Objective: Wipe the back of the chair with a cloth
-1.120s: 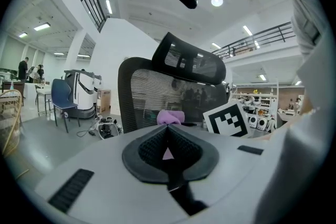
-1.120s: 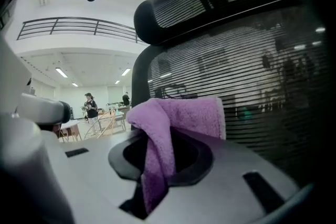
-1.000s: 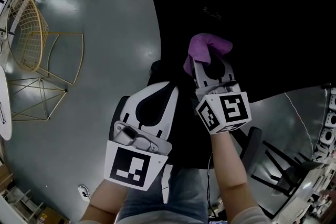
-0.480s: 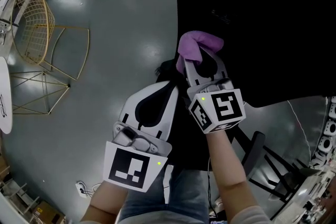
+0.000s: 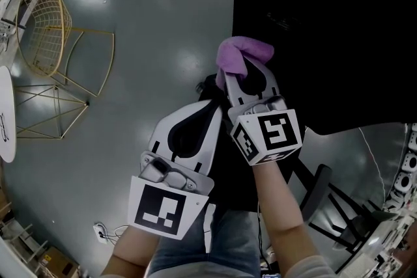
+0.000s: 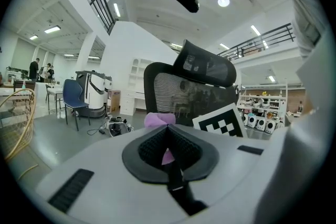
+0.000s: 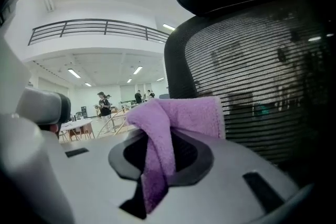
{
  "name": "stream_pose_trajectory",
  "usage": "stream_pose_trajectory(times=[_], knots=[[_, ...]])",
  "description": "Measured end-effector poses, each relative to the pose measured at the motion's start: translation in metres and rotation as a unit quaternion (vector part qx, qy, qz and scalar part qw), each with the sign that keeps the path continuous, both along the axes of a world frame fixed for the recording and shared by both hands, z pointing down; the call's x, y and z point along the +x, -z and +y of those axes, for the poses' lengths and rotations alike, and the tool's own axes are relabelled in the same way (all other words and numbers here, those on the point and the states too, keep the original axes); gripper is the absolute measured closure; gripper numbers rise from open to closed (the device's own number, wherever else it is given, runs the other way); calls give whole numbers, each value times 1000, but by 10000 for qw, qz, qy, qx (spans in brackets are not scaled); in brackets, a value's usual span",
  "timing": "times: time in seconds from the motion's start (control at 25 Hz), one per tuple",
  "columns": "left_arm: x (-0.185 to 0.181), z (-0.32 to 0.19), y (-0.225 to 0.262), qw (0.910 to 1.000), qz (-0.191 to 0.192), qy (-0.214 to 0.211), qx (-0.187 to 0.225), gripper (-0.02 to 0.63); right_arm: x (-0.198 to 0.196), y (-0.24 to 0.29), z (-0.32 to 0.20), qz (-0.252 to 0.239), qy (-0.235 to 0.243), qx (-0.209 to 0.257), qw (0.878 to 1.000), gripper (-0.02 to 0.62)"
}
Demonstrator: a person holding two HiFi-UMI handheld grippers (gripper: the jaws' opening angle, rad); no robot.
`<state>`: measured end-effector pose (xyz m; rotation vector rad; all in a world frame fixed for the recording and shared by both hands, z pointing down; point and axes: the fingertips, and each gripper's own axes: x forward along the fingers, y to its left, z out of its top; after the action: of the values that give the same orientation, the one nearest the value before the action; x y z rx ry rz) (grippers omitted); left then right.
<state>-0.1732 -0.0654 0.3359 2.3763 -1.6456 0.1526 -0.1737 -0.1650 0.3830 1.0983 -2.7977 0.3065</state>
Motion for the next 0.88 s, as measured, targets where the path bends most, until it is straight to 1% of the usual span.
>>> stream_pose_trajectory(times=[0.32,0.64,0.88], knots=[[-2,3,-4,10000,-38,-12,-31,597,4,-1,0,-229,-63,78,9997,528],[2,4,-8,9999,-63,-35,-70,597,14,-28,8,-246,-51,-92,9996,528],[10,4,-12,9998,-110,-143,-110,597,12,-33,11,-271,10,-81,9996,528]])
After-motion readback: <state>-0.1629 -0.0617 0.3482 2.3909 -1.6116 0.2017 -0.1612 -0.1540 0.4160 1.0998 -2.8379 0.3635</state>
